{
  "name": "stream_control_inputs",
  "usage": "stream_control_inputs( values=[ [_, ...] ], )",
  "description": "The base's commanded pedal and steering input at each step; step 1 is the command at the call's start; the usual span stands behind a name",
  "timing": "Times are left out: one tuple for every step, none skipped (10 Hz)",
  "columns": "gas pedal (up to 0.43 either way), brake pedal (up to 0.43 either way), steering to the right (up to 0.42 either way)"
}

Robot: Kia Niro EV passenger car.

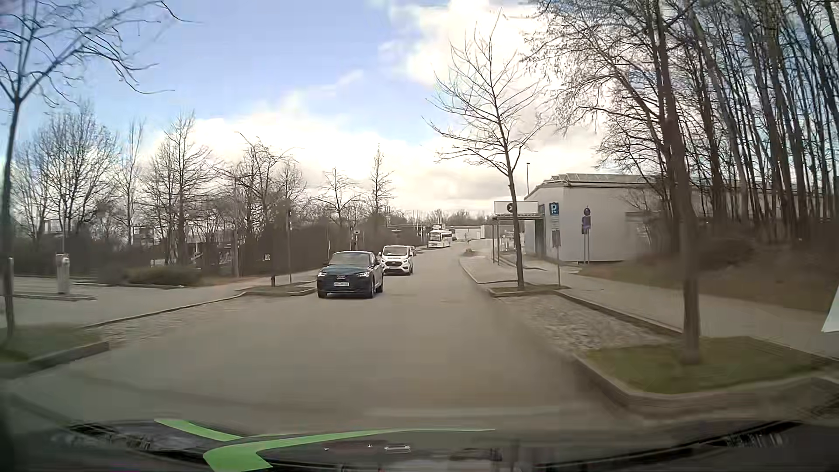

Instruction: Follow the waypoints while adhering to traffic rules and regulations

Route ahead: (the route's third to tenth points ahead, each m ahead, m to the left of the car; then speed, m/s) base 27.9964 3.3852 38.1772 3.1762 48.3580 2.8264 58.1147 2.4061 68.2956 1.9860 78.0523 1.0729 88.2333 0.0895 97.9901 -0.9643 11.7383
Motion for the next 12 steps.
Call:
stream_control_inputs(
  values=[
    [0.039,0.0,-0.002],
    [0.039,0.0,-0.002],
    [0.039,0.0,0.0],
    [0.039,0.0,0.0],
    [0.039,0.0,0.0],
    [0.039,0.0,0.001],
    [0.039,0.0,0.001],
    [0.039,0.0,0.003],
    [0.039,0.0,0.003],
    [0.039,0.0,0.003],
    [0.039,0.0,0.003],
    [0.039,0.0,0.003]
  ],
)
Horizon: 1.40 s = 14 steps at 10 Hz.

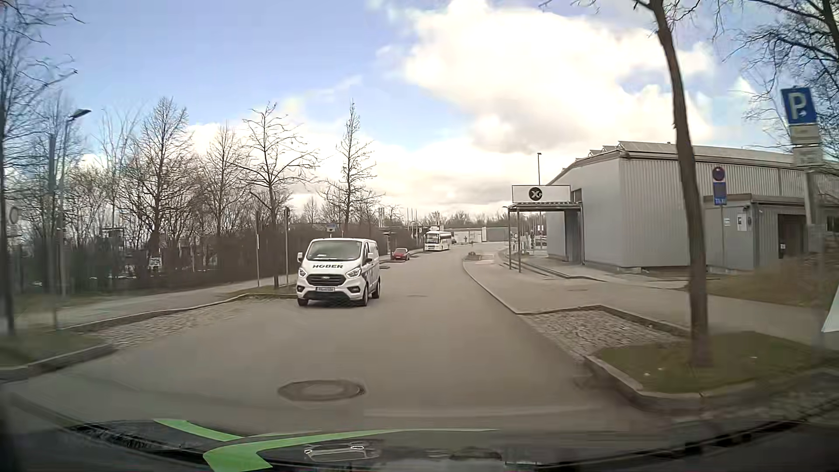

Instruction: Follow the waypoints while adhering to traffic rules and regulations

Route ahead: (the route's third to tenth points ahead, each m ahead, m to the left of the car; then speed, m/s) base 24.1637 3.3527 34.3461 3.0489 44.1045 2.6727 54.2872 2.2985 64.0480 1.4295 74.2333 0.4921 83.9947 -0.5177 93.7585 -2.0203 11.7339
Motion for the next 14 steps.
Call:
stream_control_inputs(
  values=[
    [0.039,0.0,0.003],
    [0.039,0.0,0.003],
    [0.039,0.0,0.005],
    [0.039,0.0,0.005],
    [0.039,0.0,0.003],
    [0.039,0.0,0.002],
    [0.039,0.0,0.002],
    [0.047,0.0,0.001],
    [0.059,0.0,0.0],
    [0.059,0.0,-0.002],
    [0.059,0.0,-0.002],
    [0.067,0.0,-0.003],
    [0.067,0.0,-0.003],
    [0.067,0.0,-0.003]
  ],
)
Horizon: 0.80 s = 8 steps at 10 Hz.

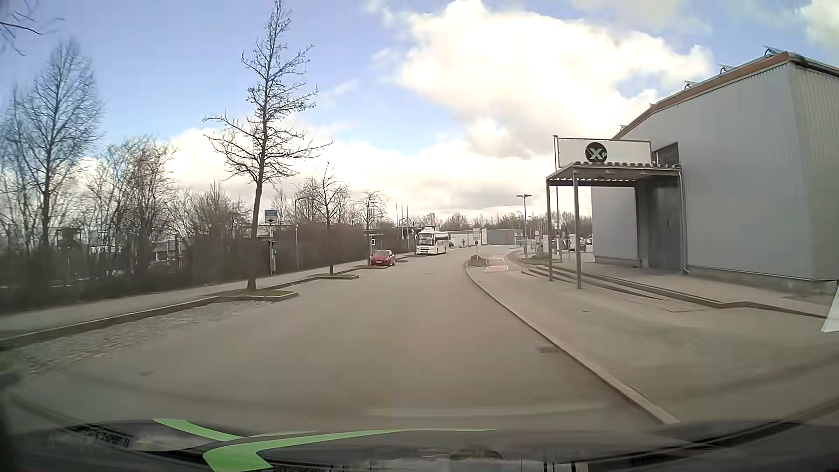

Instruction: Follow the waypoints while adhering to traffic rules and regulations

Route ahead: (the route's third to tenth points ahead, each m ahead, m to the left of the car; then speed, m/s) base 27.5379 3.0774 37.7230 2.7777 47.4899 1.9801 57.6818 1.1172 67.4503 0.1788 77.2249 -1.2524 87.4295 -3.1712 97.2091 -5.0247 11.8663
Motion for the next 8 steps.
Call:
stream_control_inputs(
  values=[
    [0.067,0.0,-0.004],
    [0.067,0.0,-0.003],
    [0.067,0.0,-0.004],
    [0.067,0.0,-0.003],
    [0.067,0.0,-0.003],
    [0.067,0.0,-0.003],
    [0.059,0.0,-0.003],
    [0.059,0.0,-0.002]
  ],
)
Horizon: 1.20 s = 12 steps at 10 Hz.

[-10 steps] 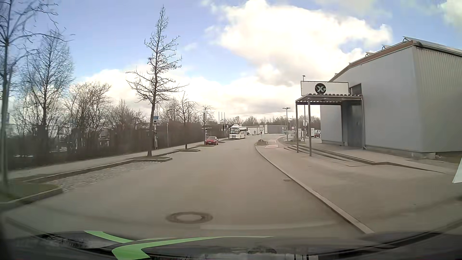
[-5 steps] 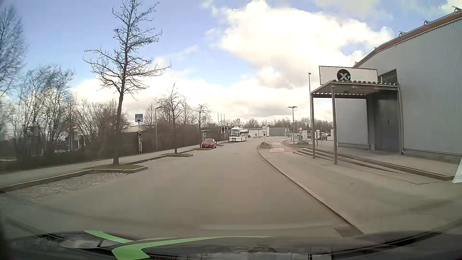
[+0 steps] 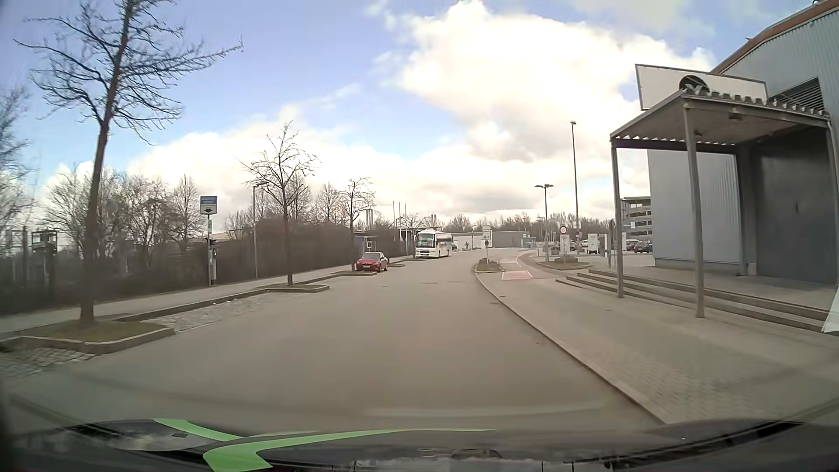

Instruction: Follow the waypoints while adhering to traffic rules and regulations

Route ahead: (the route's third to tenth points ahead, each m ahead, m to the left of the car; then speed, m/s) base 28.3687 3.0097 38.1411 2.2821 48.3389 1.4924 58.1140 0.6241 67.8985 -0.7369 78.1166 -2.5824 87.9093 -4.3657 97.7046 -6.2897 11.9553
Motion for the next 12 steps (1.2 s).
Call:
stream_control_inputs(
  values=[
    [0.059,0.0,-0.002],
    [0.059,0.0,-0.002],
    [0.059,0.0,-0.001],
    [0.059,0.0,0.0],
    [0.059,0.0,0.0],
    [0.059,0.0,0.0],
    [0.059,0.0,0.003],
    [0.059,0.0,0.004],
    [0.059,0.0,0.004],
    [0.059,0.0,0.004],
    [0.059,0.0,0.004],
    [0.059,0.0,0.005]
  ],
)
